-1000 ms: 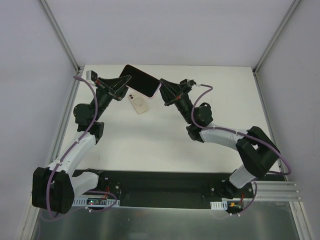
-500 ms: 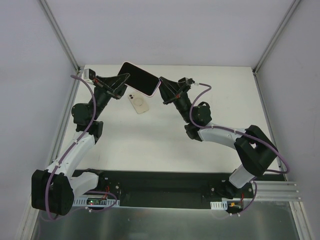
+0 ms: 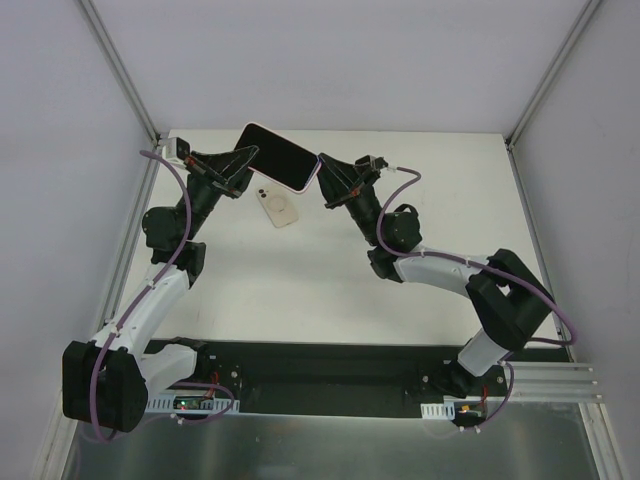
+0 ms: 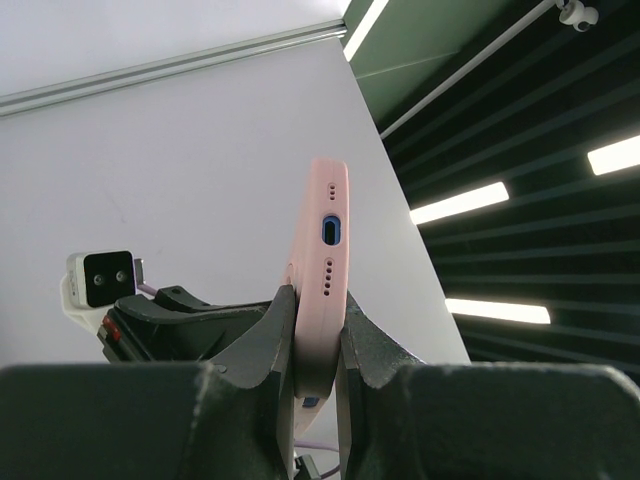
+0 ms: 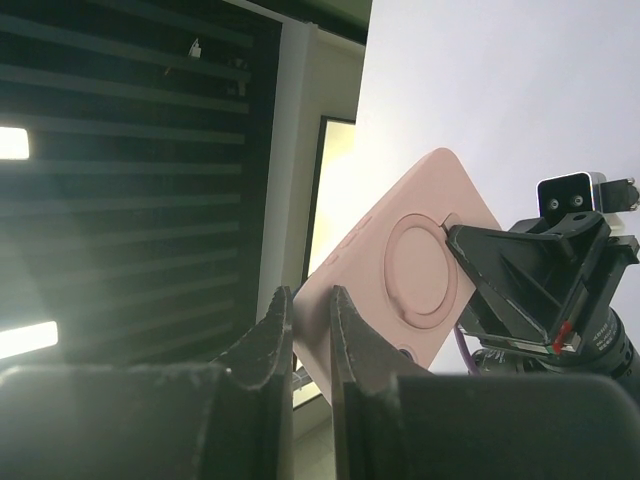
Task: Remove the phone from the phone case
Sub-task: Remove the phone case from the phone.
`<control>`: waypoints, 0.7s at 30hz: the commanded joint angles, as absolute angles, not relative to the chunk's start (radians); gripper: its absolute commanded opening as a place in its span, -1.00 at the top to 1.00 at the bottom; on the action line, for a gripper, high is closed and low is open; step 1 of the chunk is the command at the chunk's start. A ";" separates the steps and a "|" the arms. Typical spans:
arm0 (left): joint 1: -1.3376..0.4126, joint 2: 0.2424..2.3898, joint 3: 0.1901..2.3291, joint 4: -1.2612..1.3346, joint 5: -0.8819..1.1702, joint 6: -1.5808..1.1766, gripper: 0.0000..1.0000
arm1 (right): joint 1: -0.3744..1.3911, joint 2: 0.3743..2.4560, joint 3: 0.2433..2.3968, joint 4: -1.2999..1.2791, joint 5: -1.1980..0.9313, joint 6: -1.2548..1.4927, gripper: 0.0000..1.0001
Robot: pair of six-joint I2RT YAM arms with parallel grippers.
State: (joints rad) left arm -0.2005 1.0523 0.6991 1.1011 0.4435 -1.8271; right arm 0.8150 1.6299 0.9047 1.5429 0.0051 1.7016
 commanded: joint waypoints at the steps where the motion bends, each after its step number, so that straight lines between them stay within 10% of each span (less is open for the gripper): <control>1: -0.236 0.962 0.816 1.683 0.454 -2.014 1.00 | 0.861 1.715 0.873 1.534 -0.071 1.644 0.97; 21: -0.235 0.956 0.822 1.683 0.445 -2.017 1.00 | 0.865 1.750 0.802 1.509 -0.086 1.589 0.97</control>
